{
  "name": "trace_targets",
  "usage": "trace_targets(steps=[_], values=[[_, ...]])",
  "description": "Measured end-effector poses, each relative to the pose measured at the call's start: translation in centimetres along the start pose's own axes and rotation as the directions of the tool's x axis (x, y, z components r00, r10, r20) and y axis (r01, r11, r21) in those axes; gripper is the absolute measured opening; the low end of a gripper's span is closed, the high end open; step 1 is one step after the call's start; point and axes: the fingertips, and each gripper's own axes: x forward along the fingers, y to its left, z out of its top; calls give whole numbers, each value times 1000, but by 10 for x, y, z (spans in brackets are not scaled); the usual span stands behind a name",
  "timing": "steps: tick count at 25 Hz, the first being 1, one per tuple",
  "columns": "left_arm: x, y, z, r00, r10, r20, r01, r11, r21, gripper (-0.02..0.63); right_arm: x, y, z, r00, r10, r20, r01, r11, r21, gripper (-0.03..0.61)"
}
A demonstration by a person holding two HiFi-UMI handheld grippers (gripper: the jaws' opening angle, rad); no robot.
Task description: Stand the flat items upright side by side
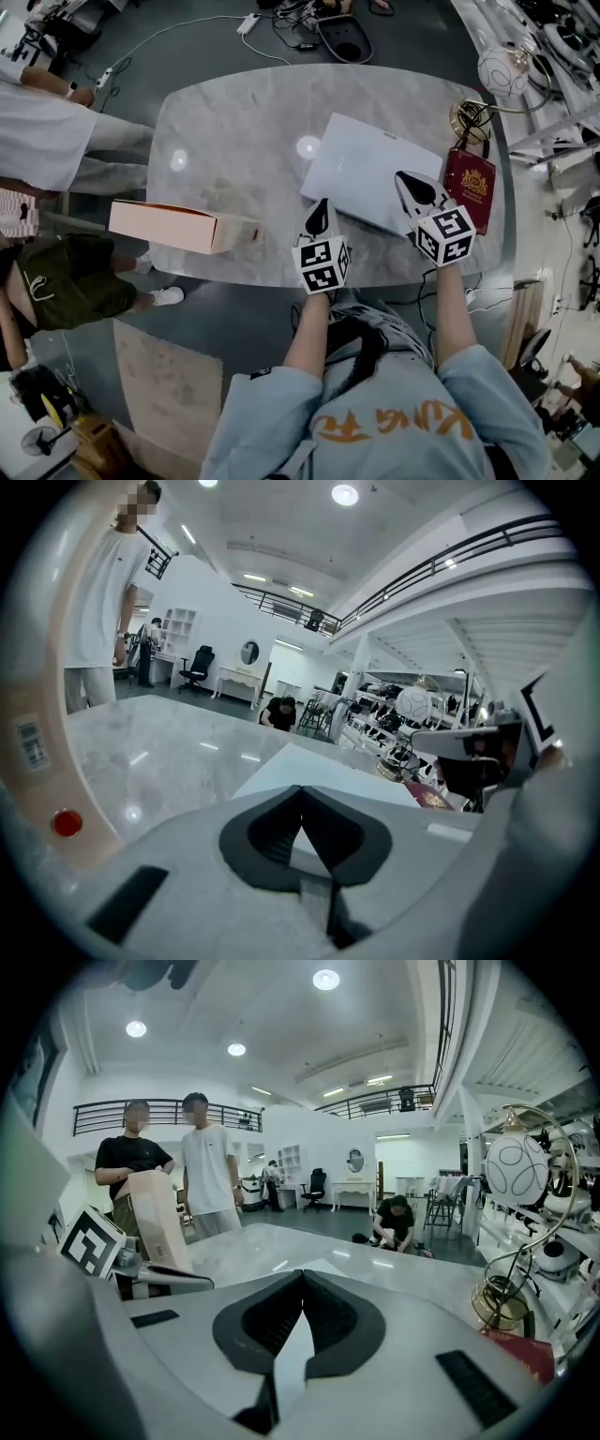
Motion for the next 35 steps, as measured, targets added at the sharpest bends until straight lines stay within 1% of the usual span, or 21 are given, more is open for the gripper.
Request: trace_targets(steps=[9, 12, 20, 24, 27, 35], values=[[1, 13, 3, 999, 36, 15, -35, 998, -58, 12, 30, 4, 17, 997, 66, -29, -68, 996, -64, 2], [0, 21, 4, 997, 65, 29, -62, 993, -103, 12, 41, 7, 23, 994, 97, -49, -101, 990, -94, 2], [3, 34, -13, 987, 162, 19, -155, 966, -205, 12, 71, 7, 15, 972, 191, -140, -213, 963, -164, 2], [5, 35, -19, 979, 202, 0, -197, 957, -214, 12, 79, 5, 12, 959, 236, -158, -261, 950, -169, 2], [6, 32, -18, 972, 235, 6, -227, 947, -228, 12, 86, 3, 15, 946, 272, -177, -303, 934, -187, 2], [12, 25, -29, 950, 311, -7, -302, 914, -271, 12, 101, -16, 14, 920, 321, -224, -368, 903, -222, 2]])
